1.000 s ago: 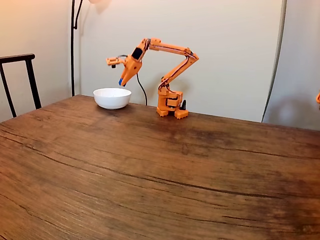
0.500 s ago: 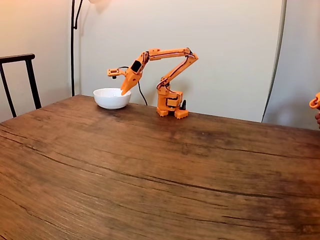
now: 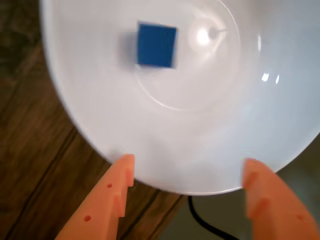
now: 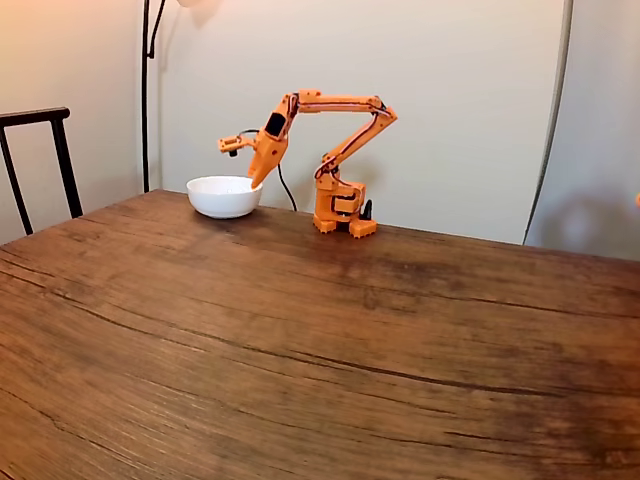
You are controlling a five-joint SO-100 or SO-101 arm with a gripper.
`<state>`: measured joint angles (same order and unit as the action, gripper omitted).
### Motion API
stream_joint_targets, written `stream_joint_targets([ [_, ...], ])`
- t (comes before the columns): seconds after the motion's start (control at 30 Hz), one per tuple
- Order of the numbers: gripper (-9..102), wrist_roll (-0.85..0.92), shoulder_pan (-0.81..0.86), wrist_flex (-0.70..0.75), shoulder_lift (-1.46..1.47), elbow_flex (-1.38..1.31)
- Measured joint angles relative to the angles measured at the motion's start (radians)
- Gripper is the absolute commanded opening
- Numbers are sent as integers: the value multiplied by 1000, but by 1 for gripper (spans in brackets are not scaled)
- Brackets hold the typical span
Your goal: Grasp the cube and drop it in the bowl
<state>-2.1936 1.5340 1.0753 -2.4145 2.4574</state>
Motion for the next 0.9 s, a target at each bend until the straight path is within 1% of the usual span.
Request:
stream_joint_targets([
  [0.13, 4, 29, -75, 104, 0, -130],
  [0.23, 0, 64, -132, 198, 0, -216],
  [0.4, 0, 120, -253, 365, 0, -344],
  [0.63, 0, 239, -532, 535, -5, -463],
  [0.73, 0, 324, -684, 569, -40, -471],
  [0.9, 0, 497, -927, 574, -199, -453],
])
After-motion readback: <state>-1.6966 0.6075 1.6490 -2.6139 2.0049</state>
